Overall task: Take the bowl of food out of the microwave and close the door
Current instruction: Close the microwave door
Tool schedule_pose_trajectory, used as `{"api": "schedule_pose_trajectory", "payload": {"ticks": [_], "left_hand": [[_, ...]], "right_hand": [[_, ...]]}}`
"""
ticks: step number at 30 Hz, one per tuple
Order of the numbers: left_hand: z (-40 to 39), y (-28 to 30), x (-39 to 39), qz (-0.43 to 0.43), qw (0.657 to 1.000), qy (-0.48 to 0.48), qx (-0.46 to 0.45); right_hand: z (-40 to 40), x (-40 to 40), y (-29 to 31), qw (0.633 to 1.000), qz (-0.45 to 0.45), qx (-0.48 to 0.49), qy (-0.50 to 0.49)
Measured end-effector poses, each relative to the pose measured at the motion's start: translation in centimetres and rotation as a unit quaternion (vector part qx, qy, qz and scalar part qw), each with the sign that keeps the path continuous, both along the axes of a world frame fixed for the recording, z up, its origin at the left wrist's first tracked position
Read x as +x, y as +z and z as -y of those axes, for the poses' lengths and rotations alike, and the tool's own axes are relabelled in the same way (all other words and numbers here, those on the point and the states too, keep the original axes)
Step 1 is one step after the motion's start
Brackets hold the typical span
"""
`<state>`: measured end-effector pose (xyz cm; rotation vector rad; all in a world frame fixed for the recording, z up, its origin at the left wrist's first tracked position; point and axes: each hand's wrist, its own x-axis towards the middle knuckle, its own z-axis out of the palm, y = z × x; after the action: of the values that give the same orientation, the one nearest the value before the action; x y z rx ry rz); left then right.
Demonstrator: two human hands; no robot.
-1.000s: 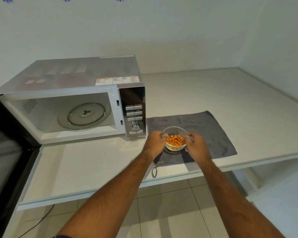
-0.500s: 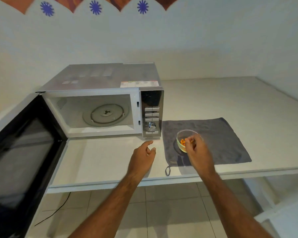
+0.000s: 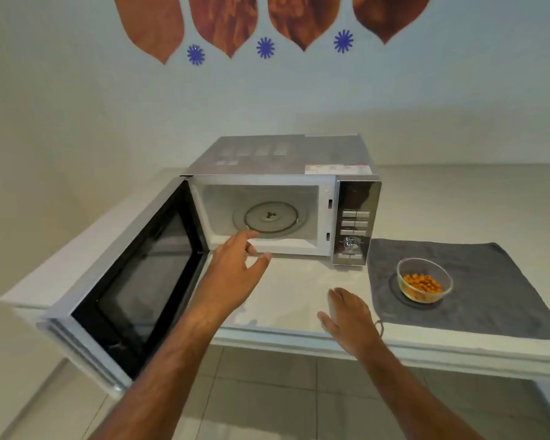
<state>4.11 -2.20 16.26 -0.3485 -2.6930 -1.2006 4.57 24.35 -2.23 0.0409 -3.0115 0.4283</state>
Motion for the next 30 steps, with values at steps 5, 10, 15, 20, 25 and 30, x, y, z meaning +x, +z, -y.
{"api": "schedule_pose_trajectory", "payload": {"ticks": [5,10,15,20,25,30], "left_hand": [[6.5,7.5,3.3,-0.068,0.996,0.026,-0.042],[14.4,11.9,5.5,-0.057,0.990,0.087,-0.099],[21.7,10.5,6.3,0.035,0.992,0.120,-0.027],[24.1,4.5,7.4,0.089,0.971,0.150,0.164],[22.1,-1.5,8.8,0.068,0.916,0.189,0.348],[18.5,-4.1,9.5,0.033,0.900,0.169,0.400]], "right_hand": [[0.6,0.1,-1.4,0.997,0.016,0.073,-0.003],[0.7,0.1,-1.6,0.996,0.023,0.088,-0.001],[0.6,-0.4,-1.7,0.997,0.037,0.072,-0.002],[0.5,-0.4,-2.0,0.997,0.030,0.076,-0.004],[0.6,-0.5,-2.0,0.997,0.025,0.076,-0.002],[0.8,-0.4,-1.7,0.997,0.024,0.070,-0.001]]}}
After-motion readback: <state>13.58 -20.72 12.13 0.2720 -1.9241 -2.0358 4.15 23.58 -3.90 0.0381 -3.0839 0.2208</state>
